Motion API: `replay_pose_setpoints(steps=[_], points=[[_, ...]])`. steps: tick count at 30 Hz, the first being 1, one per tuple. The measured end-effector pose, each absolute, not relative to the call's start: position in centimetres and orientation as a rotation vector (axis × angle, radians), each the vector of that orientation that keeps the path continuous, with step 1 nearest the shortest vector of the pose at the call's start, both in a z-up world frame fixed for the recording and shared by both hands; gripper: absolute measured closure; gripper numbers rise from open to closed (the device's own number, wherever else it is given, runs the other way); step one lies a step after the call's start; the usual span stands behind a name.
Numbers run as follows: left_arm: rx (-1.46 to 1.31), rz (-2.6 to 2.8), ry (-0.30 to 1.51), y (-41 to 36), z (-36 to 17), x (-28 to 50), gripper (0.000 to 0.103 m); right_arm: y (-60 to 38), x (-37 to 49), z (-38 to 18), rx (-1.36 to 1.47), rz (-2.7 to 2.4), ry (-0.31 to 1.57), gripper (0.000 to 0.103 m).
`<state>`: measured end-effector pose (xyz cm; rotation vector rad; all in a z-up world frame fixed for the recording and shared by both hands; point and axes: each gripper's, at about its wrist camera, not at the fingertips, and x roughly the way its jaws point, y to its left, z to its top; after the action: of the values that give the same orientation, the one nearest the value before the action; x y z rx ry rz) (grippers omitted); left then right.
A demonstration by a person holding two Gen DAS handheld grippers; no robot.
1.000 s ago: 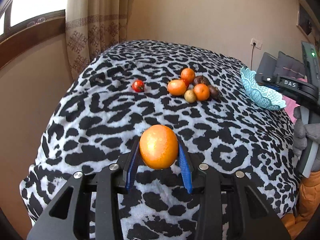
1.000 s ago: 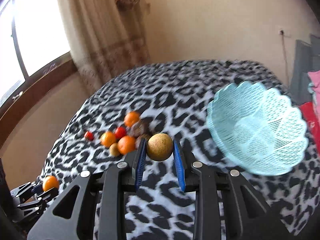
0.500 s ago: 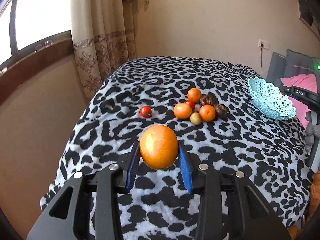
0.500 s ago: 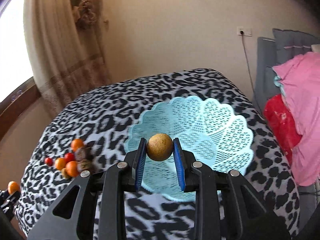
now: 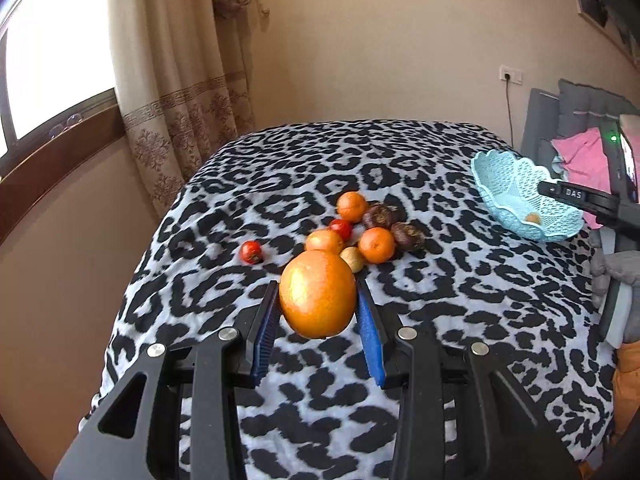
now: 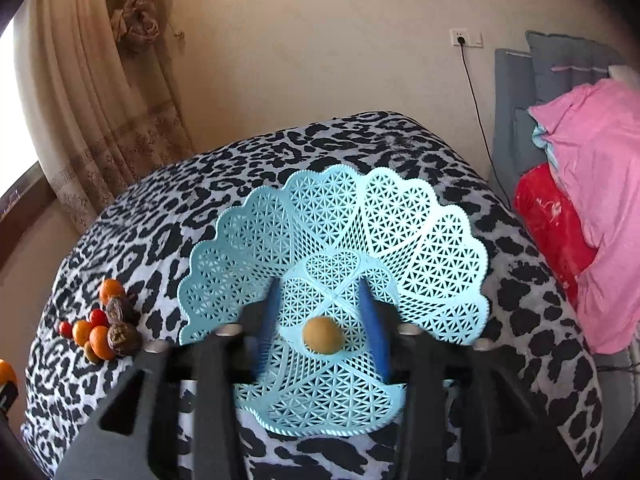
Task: Organize fruits
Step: 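Carry the yellow-brown fruit into the blue basket and open the right tool while the left holds the orange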
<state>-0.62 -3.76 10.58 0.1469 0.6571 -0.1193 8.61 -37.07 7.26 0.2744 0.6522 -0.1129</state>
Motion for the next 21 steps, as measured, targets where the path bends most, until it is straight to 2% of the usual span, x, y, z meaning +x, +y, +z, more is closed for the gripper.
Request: replay_pose_setpoints(steps=[8, 21], points=[[0.191, -0.201, 0.645, -7.8, 10.9, 0.3, 0.065, -38.2, 8.2, 7.4, 0.318, -0.134, 0.615, 0.054], [0.248, -0.429, 0.629, -18.9, 10.8, 5.3, 0.065, -40.1, 7.7, 7.3, 0.372, -0.192, 0.572, 0.054]])
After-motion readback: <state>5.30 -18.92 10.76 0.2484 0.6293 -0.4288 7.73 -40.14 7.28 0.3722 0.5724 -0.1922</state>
